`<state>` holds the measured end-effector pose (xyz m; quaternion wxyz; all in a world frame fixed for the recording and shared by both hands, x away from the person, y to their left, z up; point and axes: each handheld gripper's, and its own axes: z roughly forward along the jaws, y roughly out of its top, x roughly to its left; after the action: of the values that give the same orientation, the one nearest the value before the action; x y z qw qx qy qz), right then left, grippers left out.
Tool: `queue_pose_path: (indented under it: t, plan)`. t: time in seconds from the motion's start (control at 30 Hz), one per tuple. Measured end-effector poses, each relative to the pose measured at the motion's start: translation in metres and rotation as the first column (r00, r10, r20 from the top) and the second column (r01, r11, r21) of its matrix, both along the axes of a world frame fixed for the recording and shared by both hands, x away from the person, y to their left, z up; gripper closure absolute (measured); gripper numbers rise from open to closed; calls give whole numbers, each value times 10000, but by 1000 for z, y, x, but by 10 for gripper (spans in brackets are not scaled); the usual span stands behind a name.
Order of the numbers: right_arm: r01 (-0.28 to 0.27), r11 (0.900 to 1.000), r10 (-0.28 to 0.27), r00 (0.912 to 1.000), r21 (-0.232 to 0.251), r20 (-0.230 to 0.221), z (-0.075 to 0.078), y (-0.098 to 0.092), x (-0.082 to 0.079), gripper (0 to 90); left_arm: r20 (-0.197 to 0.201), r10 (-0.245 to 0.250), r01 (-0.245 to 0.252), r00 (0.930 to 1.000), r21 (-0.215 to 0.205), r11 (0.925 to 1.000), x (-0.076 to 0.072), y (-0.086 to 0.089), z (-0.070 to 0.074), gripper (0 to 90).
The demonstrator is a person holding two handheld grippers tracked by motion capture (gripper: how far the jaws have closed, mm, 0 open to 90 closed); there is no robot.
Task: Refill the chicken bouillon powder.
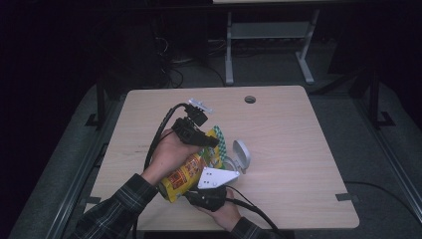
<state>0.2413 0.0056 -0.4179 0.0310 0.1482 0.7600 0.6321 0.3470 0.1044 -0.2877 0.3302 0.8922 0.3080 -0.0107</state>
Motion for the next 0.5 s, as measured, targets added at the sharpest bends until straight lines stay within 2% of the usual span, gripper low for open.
queue_pose_path:
  t: [0.5]
  plan:
    - [9, 10000, -9, 10000, 60, -68, 0, 1, 0, 900, 3, 6, -6, 10000, 139, 9999, 0, -1, -1, 900]
